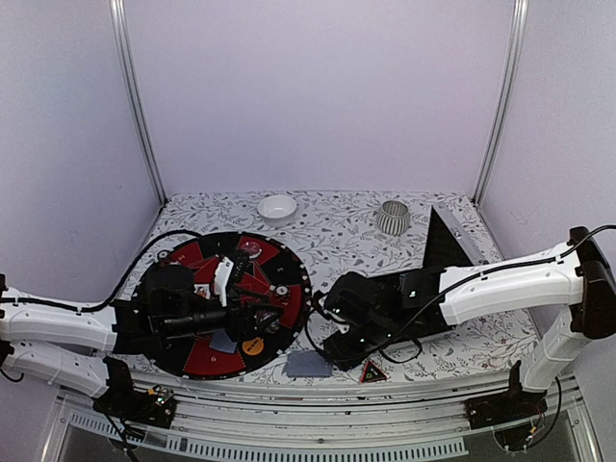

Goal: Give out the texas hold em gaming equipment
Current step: Pick up the poker card from the center of the board.

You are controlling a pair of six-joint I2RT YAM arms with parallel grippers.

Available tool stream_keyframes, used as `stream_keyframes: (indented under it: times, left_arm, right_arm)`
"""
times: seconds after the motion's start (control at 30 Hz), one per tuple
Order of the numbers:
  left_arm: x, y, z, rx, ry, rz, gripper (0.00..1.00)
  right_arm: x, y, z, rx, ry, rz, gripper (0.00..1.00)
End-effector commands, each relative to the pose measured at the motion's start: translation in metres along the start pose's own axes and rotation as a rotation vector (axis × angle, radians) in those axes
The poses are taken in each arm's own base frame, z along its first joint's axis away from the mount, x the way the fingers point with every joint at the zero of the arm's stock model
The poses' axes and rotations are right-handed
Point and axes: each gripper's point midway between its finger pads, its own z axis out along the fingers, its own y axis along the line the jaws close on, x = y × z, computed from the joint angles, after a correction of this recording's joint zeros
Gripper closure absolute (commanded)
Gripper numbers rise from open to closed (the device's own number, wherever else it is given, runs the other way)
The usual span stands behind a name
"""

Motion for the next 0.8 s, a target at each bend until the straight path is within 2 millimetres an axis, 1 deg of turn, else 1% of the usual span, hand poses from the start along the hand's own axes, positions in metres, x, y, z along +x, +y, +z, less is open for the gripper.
stream_keyframes:
  times: [0.0, 0.03, 0.07, 0.13, 0.2, 0.27, 0.33, 0.47, 0.6, 0.67, 0.77]
  left_arm:
    - [-0.007, 0.006, -0.006, -0.036, -0.016, 0.02, 0.38]
    - [-0.008, 0.008, -0.007, -0.044, -0.02, 0.024, 0.38]
    - [-0.008, 0.009, -0.009, -0.051, -0.023, 0.028, 0.37]
    - [-0.011, 0.009, -0.011, -0.055, -0.03, 0.036, 0.37]
    - [-0.011, 0.009, -0.014, -0.057, -0.032, 0.042, 0.37]
    - [-0.012, 0.009, -0.016, -0.057, -0.038, 0.049, 0.37]
    - [-0.015, 0.009, -0.019, -0.06, -0.049, 0.061, 0.37]
    - [-0.019, 0.01, -0.021, -0.073, -0.064, 0.075, 0.36]
    - [-0.02, 0.008, -0.022, -0.063, -0.062, 0.085, 0.36]
    - [-0.02, 0.009, -0.023, -0.071, -0.062, 0.086, 0.36]
    - [-0.023, 0.01, -0.024, -0.078, -0.075, 0.088, 0.36]
  right_arm:
    - [0.036, -0.012, 0.005, 0.241, 0.128, -0.182, 0.43]
    - [0.042, -0.008, 0.009, 0.24, 0.151, -0.209, 0.4]
    - [0.047, -0.008, 0.013, 0.251, 0.172, -0.229, 0.39]
    - [0.056, -0.015, 0.018, 0.291, 0.212, -0.244, 0.39]
    - [0.06, -0.023, 0.019, 0.333, 0.228, -0.247, 0.43]
    - [0.058, -0.024, 0.02, 0.342, 0.22, -0.247, 0.45]
    - [0.056, -0.023, 0.024, 0.337, 0.211, -0.265, 0.44]
    - [0.056, -0.022, 0.035, 0.335, 0.213, -0.306, 0.37]
    - [0.052, -0.015, 0.041, 0.303, 0.197, -0.329, 0.33]
    - [0.047, -0.016, 0.042, 0.315, 0.177, -0.333, 0.33]
    - [0.043, -0.022, 0.046, 0.356, 0.157, -0.342, 0.42]
